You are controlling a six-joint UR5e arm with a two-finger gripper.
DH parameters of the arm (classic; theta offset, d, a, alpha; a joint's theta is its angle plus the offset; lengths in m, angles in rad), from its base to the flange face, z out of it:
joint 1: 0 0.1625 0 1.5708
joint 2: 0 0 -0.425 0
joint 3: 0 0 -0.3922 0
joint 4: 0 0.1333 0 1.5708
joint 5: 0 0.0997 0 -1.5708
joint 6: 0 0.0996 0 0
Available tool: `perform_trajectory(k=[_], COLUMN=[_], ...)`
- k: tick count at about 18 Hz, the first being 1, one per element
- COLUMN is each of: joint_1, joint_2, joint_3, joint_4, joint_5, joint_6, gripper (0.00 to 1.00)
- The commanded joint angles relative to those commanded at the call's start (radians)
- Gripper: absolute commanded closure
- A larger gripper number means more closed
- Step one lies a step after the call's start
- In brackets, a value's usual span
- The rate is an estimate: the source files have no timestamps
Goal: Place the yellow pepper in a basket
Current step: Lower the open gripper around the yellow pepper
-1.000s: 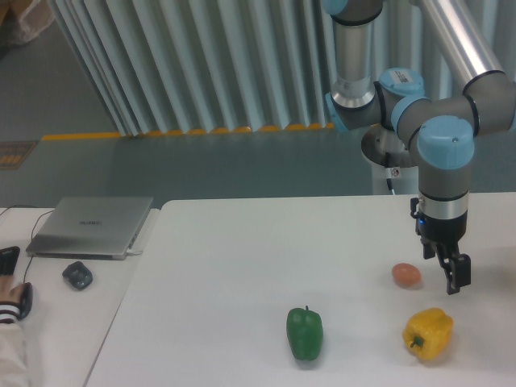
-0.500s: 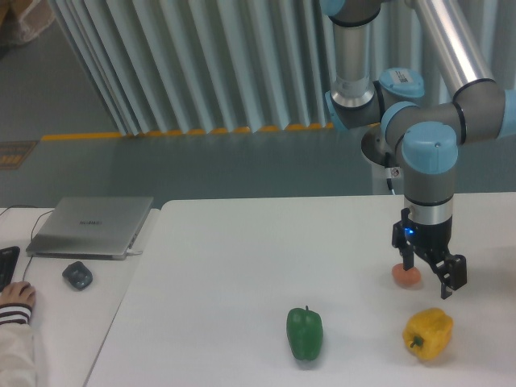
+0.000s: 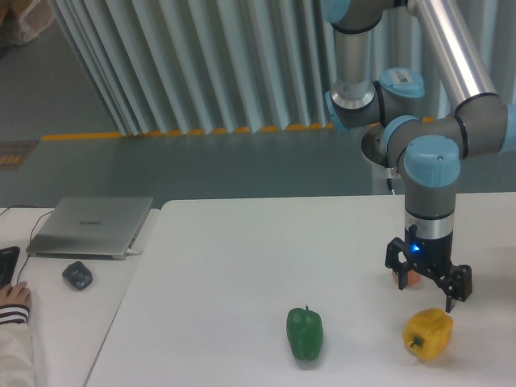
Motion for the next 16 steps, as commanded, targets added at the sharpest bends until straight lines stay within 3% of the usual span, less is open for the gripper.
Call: perform_trajectory(k=[5,16], joint_1=[0.002,-0.011], joint_2=[-0.032,-0.068], joint_3=[0.031,0.012], joint_4=[0.0,-0.012], joint_5=[0.003,0.009], joint_6=[0.014,0.014], gripper=[0.0,0.0])
